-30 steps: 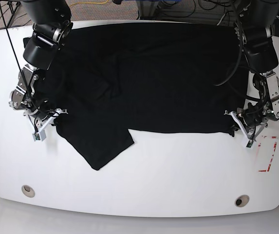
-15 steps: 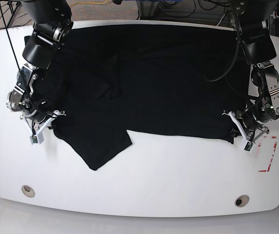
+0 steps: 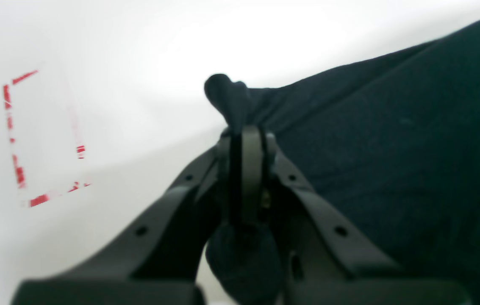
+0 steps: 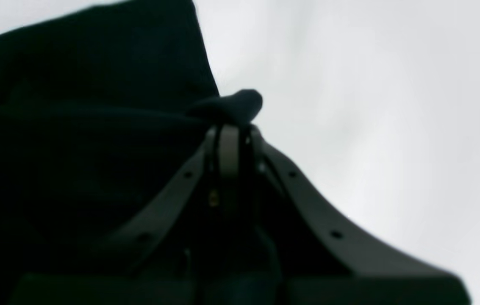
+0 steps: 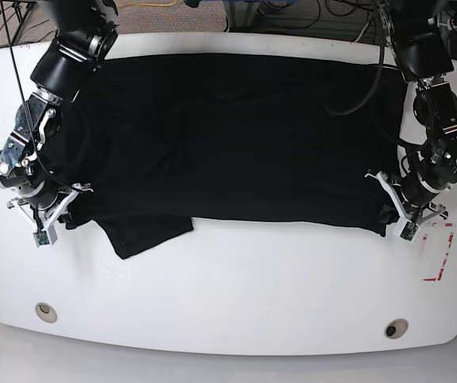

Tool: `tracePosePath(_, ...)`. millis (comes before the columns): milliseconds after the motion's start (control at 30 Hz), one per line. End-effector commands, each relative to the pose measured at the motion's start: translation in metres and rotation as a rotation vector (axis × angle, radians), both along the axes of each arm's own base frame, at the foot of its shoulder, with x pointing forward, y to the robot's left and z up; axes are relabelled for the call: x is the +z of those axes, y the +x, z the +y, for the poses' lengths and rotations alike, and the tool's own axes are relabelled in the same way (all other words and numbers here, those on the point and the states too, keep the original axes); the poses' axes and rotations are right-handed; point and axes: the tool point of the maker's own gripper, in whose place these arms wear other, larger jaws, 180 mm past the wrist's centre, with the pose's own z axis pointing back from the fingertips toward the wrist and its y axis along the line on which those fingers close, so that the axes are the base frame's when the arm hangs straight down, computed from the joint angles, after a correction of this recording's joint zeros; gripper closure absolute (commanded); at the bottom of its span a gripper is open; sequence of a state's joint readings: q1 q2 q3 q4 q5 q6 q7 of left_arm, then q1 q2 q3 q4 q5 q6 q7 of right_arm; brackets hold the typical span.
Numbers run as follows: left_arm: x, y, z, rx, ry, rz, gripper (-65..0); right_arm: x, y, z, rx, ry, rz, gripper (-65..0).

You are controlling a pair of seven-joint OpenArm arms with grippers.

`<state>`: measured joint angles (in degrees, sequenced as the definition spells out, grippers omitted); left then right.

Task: Layout the t-shirt on the table in an organized manner, then fold the t-shirt properly
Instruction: 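Lift and fold the shirt edges with both grippers toward the robot base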

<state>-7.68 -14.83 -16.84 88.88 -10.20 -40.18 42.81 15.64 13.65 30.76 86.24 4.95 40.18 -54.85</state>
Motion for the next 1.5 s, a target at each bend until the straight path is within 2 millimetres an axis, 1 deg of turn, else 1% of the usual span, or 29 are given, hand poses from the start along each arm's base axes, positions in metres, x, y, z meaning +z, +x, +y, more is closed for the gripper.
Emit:
tracePosePath(0,0.021,0.004,0.003,-0.006,0.017,-0.064,0.0,0.029,0.003,-0.008,-0.004,-0.054,-0.065,0.0)
tracePosePath(167,0.019,-0.006,0.001,-0.014,0.032,-0.061,0.0,0.029,-0.015,-0.009,-0.005,-0.106,-0.033,0.0)
tracePosePath(300,0.015,-0.015,0.006,0.0,0.036,-0.05,0.0,0.028,-0.026,-0.008,0.002,-0.131,-0.025,0.0)
tracePosePath(400,0.01,-0.021,0.015,0.024,0.035,-0.038,0.0,0.022,-0.035,-0.002,0.006,-0.11,-0.018,0.0)
tracePosePath(533,0.003,-0.029,0.019,0.036,0.035,-0.018,0.0,0.015,-0.045,0.002,0.016,-0.097,-0.005,0.0)
tracePosePath(667,-0.002,-0.041,0.022,0.045,0.044,-0.002,0.0,0.009,-0.059,0.007,0.028,-0.102,0.012,0.0)
tracePosePath(867,-0.002,-0.056,0.02,0.032,0.068,0.001,0.0,0.007,-0.074,0.01,0.04,-0.121,0.024,0.0)
tracePosePath(967,0.0,-0.063,0.017,0.022,0.08,0.0,0.0,0.005,-0.079,0.017,0.045,-0.116,0.024,0.0)
tracePosePath(1133,0.003,-0.076,0.011,0.001,0.102,-0.001,0.0,0.006,-0.091,0.014,0.024,-0.124,0.029,0.0)
tracePosePath(1233,-0.002,-0.087,0.01,-0.004,0.118,0.027,0.0,0.003,-0.099,0.011,0.014,-0.136,0.065,0.0)
tracePosePath(1300,-0.008,-0.094,0.012,0.001,0.134,0.066,0.0,0.001,-0.103,0.009,0.008,-0.146,0.09,0.0)
tracePosePath(1467,-0.016,-0.104,0.023,0.03,0.164,0.131,0.0,-0.005,-0.114,0.008,0.005,-0.157,0.136,0.0)
